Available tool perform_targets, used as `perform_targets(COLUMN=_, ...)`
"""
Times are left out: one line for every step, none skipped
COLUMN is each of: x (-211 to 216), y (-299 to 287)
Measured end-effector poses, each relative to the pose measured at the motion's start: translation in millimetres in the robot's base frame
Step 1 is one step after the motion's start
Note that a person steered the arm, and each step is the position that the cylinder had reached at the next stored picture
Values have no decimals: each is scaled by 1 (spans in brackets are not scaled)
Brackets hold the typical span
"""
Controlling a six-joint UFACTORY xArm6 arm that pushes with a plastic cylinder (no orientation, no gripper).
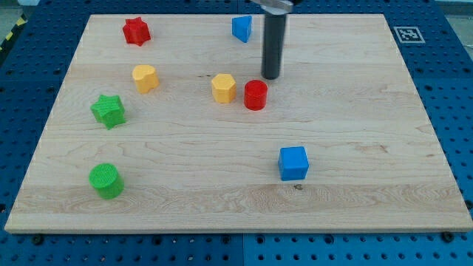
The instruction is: Point the arm to the red circle
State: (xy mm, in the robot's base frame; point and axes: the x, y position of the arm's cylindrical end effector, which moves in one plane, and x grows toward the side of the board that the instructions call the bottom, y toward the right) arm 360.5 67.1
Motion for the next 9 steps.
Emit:
perform_targets(x=2, y=14)
perform_targets(x=27, y=38)
perform_targets(x=28, y=40)
perform_targets(x=30, y=40)
perform_targets(x=36, y=42)
perform_targets(x=39, y=44)
perform_targets(x=51, y=47)
perform_targets(x=61, y=49)
perform_targets(x=62, y=49)
